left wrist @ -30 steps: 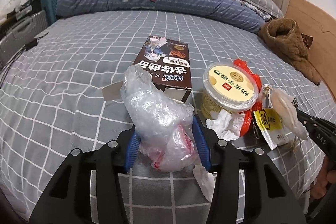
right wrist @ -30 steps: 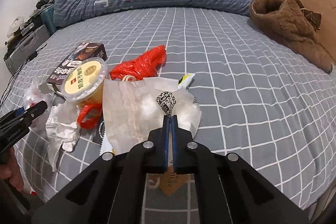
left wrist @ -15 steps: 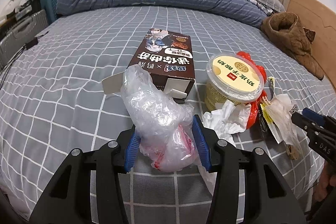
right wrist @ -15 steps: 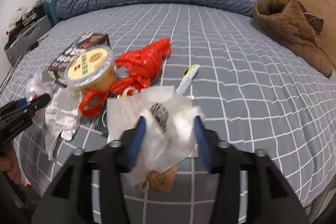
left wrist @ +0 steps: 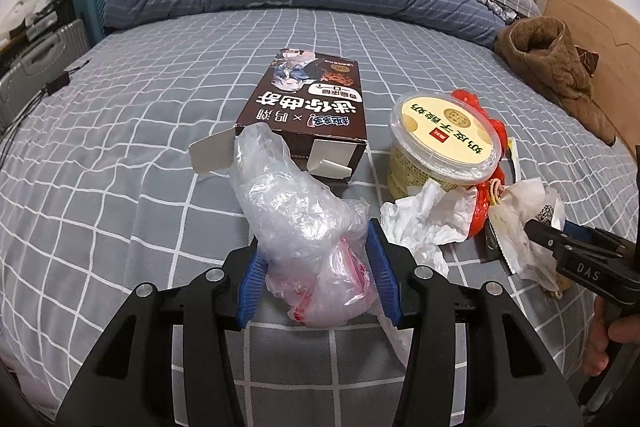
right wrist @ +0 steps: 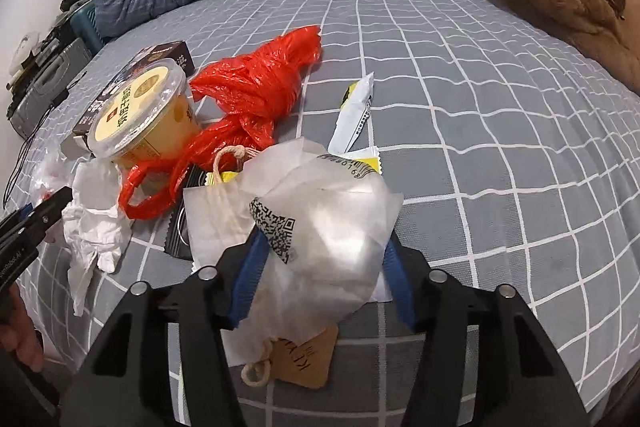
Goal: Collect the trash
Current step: 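Grasp the tagged white bag with the right tool while the left tool holds its bag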
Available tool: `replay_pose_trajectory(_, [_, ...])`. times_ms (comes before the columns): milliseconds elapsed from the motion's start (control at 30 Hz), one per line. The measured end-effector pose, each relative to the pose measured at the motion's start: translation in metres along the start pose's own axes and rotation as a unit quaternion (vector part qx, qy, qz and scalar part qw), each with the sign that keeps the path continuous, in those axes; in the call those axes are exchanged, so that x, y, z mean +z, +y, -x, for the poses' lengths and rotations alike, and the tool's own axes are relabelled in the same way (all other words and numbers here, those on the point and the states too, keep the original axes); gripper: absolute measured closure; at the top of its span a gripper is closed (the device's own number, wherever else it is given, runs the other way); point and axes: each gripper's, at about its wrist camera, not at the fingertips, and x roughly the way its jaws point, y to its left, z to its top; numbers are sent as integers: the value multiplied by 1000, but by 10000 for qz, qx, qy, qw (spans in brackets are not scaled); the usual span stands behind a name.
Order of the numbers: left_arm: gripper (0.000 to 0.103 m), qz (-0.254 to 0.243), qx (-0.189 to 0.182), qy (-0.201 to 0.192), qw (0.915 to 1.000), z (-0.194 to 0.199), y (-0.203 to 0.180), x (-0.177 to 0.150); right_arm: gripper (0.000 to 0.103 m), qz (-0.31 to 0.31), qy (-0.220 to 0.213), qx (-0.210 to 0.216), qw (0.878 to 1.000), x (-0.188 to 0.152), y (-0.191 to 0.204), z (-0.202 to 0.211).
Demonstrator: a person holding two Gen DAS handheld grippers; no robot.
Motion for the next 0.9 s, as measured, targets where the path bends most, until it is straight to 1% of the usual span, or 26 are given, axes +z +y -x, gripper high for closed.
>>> replay_pose_trajectory(33, [56,0,1,0,10000,0,0,0,58,10,-12,-24,10000,0,0,1])
replay_pose_trajectory(67, [56,0,2,-2,10000,0,0,0,63,6,-29,-17,10000,1,0,1])
replay_pose_trajectory(100, [56,-1,2,-5,10000,0,0,0,65,-4,-49,-18,10000,1,0,2])
replay_pose_trajectory(233, [56,3,-3,-24,10000,2,0,0,70,112,-230,-192,9995,3,5,13])
replay_pose_trajectory(367, [56,-5,-12,-39,10000,4,0,1,74,152,-323,-240,9991,4,8,18])
replay_pose_trajectory(500, [56,-16,-23,-67,10000,8,0,1,76,143,-419,-292,9986,6,7,26])
replay_pose_trajectory(900, [56,-18,-89,-163,9998,30,-3,0,76,91,-758,-350,9965,4,10,56])
